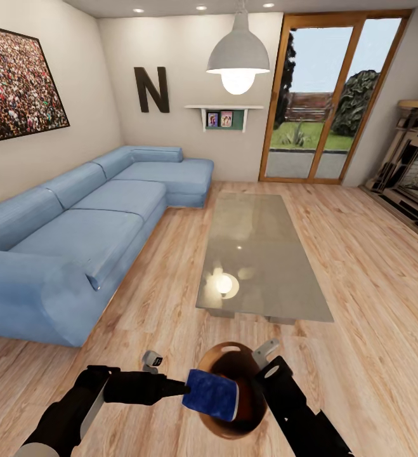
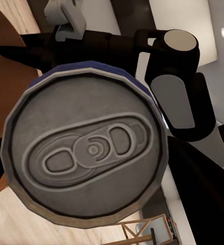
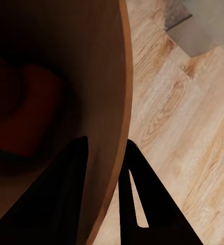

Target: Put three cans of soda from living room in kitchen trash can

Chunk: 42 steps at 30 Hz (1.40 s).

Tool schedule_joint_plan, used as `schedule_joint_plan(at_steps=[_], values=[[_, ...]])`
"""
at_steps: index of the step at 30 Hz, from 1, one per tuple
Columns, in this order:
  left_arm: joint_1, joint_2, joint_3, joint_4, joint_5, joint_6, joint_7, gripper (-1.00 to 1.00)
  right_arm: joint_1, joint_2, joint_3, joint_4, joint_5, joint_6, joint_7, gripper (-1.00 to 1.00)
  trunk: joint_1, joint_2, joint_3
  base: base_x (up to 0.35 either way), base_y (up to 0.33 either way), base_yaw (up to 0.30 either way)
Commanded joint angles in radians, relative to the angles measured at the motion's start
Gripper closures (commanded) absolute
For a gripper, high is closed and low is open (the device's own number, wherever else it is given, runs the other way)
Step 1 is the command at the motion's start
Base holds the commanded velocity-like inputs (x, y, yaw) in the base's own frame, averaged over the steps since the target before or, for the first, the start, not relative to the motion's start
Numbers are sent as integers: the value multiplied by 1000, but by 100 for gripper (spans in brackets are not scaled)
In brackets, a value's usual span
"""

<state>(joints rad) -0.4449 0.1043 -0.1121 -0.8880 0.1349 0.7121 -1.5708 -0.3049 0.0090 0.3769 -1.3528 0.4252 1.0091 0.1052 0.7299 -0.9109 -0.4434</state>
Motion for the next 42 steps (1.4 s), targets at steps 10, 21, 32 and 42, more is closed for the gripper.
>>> schedule_joint_plan(at_steps=[10, 21, 32, 42], values=[[0, 2, -2, -4, -2, 0, 0, 100, 0, 7, -1, 3, -6, 0, 0, 100, 0, 0, 0, 0, 0, 0], [0, 6, -4, -6, -2, -2, 0, 100, 0, 8, -3, 6, -5, 1, -1, 100, 0, 0, 0, 0, 0, 0], [0, 6, 2, -8, -2, -1, 26, 100, 0, 7, -4, 4, -5, 24, -26, 100, 0, 0, 0, 0, 0, 0], [0, 5, 3, -8, -2, -2, 73, 100, 0, 7, -3, -2, -5, 38, -31, 100, 0, 0, 0, 0, 0, 0]])
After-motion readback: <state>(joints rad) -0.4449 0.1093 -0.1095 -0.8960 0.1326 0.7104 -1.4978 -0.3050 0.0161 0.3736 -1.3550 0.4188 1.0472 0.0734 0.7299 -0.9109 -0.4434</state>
